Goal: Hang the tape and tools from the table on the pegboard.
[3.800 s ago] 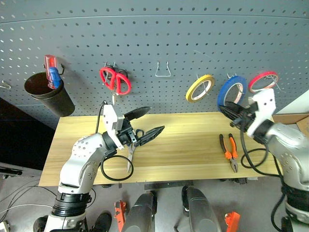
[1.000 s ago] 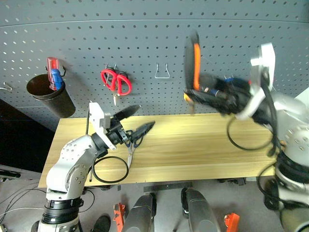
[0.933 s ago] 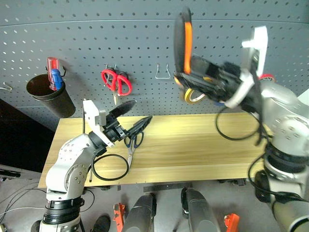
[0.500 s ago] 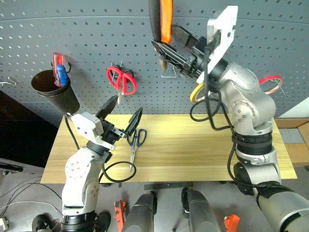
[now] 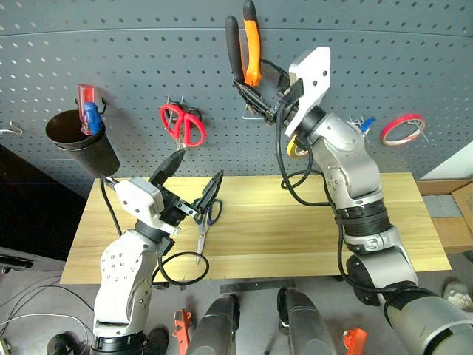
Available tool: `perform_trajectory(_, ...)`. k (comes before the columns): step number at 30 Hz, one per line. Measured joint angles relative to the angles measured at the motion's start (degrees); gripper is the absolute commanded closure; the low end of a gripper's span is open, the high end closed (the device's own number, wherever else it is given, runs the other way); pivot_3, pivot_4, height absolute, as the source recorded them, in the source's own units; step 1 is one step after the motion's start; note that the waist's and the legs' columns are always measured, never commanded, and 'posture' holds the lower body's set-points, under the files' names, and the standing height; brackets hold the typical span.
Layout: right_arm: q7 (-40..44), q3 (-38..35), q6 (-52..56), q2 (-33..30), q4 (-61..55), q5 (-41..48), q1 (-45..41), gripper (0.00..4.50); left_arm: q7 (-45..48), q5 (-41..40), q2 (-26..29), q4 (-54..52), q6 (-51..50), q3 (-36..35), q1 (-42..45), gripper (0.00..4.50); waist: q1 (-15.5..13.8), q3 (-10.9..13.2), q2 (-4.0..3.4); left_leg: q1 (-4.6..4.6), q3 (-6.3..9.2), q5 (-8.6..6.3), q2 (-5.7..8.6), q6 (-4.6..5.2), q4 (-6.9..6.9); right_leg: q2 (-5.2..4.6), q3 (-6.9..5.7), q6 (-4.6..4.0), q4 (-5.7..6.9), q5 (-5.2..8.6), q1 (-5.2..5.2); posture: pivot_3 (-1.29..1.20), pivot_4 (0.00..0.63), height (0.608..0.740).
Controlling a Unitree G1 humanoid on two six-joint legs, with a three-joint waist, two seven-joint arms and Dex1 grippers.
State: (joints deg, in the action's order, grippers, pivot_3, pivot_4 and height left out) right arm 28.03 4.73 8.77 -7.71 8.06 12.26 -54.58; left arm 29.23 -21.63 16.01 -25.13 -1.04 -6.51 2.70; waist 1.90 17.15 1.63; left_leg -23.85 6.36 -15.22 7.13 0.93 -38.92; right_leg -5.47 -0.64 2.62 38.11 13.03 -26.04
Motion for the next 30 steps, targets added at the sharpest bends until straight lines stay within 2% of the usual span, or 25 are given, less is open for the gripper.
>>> perform_trajectory(9,-4.42,0.79,-6.09,1.92,3.76,-5.95,3.71,2.39,-1.06,-1.00,0.18,-0.27,-1.25,0.06,-0.06,0.00,-0.02,-0.20,0.00,0.01,-0.17,0.00,-0.15,0.00,0.00,0.17,0.04,-0.04,-0.02,-0.04,-0.03,-0.02,0.253,0.740)
perform_trajectory(15,-4.65,1.61,-4.83,2.60,2.59,-6.63,6.52,2.39,-1.05,-1.01,0.60,-0.29,-1.73,0.07,-0.08,0.00,-0.06,-0.50,-0.02,0.01,-0.17,0.00,-0.18,0.00,0.02,0.20,0.04,-0.04,-0.03,-0.04,-0.03,-0.01,0.224,0.740)
perform_trajectory(16,-4.59,1.69,-4.37,2.71,2.04,-6.63,6.73,2.04,-1.03,-1.02,0.74,-0.29,-1.93,0.05,-0.06,0.00,-0.02,-0.59,-0.03,0.01,-0.18,-0.01,-0.18,-0.01,0.02,0.21,0.04,-0.04,-0.03,-0.04,-0.04,-0.01,0.218,0.740)
perform_trajectory(17,-4.49,1.91,-3.85,2.70,1.39,-6.63,6.87,1.66,-0.97,-1.02,0.81,-0.28,-2.02,0.04,0.01,0.00,0.01,-0.67,-0.02,0.02,-0.19,-0.01,-0.19,-0.01,0.02,0.22,0.04,-0.04,-0.03,-0.04,-0.04,-0.02,0.184,0.740)
perform_trajectory(18,-4.39,2.09,-3.42,2.70,0.79,-6.60,7.05,1.46,-0.93,-1.02,0.91,-0.22,-2.02,0.01,0.10,0.00,0.03,-0.86,-0.02,0.00,-0.19,-0.01,-0.20,-0.01,0.01,0.23,0.05,-0.04,-0.01,-0.04,-0.06,-0.02,0.184,0.740)
perform_trajectory(22,-4.09,2.82,-1.42,2.70,-2.82,-6.47,7.75,0.05,-0.99,-1.01,1.82,-0.07,-1.99,-0.62,1.53,0.00,-0.05,-2.32,-0.04,0.03,-0.27,-0.01,-0.30,-0.02,0.06,0.31,0.03,-0.05,-0.04,-0.04,-0.05,-0.02,0.168,0.740)
perform_trajectory(26,-2.90,3.20,0.83,1.40,-4.45,-6.46,7.79,0.02,-1.01,-0.93,1.81,0.44,-1.00,-0.61,2.13,0.00,-0.09,-3.75,-0.04,0.10,-0.34,-0.01,-0.30,-0.02,0.02,0.33,0.06,-0.03,-0.09,-0.11,0.04,-0.02,0.149,0.740)
perform_trajectory(30,0.72,3.35,6.65,-1.42,-8.35,-4.69,8.66,0.02,-1.08,-0.97,1.82,1.01,-0.85,-0.70,2.23,0.00,-0.15,-4.44,-0.01,0.39,-0.33,-0.02,-0.31,-0.01,0.03,0.34,0.07,-0.03,-0.11,-0.12,0.33,-0.02,0.174,0.740)
